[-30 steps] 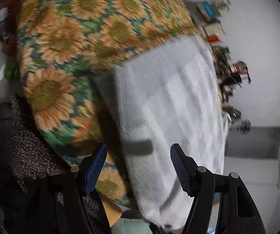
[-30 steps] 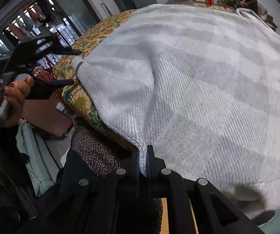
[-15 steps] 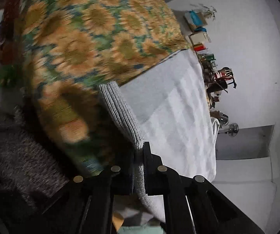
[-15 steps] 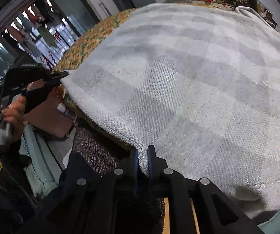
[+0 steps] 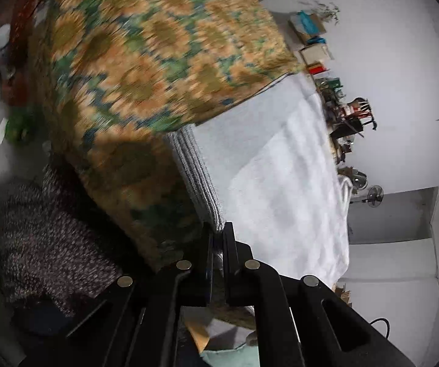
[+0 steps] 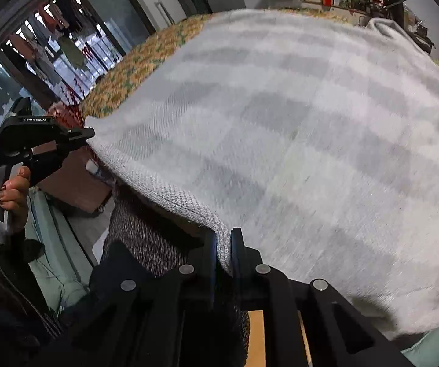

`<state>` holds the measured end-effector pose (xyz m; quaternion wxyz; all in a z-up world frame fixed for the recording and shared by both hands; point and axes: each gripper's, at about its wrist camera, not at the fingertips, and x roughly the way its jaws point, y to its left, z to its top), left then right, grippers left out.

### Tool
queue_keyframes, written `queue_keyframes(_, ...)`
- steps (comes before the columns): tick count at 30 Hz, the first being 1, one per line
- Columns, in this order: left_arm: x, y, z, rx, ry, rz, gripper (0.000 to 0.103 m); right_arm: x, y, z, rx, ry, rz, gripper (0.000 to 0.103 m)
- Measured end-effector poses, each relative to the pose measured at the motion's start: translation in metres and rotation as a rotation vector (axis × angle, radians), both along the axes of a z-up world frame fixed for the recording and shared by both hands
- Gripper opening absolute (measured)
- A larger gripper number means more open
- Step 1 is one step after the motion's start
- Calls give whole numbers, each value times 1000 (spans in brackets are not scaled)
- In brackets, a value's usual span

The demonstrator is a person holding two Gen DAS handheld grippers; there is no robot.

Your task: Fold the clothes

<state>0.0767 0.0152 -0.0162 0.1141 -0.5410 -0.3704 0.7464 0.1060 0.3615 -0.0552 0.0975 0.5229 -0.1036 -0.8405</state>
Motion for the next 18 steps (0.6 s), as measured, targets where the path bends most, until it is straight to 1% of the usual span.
queue_keyframes(2,-9,9,7,-14,15,-19,5,-6,5,10,18,30,-21,10)
queue_keyframes(7,-48,37,24,8,36,-41,5,-36,22,31,81,109,-44,9)
queue_keyframes(8,-59,45,27,3,42,-46,5,-45,23,33,98,124,-49,8)
queue_keyframes(9,-68,53,29,-6,43,-53,5,-54,29,38,114,146,-60,5)
queue_keyframes(11,-88,70,28,-31,33,-67,5,-72,42,45,143,184,-83,5)
queue_keyframes(13,-113,88,19,-55,4,-71,5,-96,60,41,151,180,-116,5)
queue_keyframes(15,-132,103,6,-73,-30,-73,5,-111,67,25,153,140,-126,5)
queue_keyframes(17,-141,112,-4,-92,-50,-78,5,-121,68,9,139,104,-118,8)
queue_keyframes(18,-145,117,-9,-112,-63,-82,5,-121,65,4,128,104,-104,12)
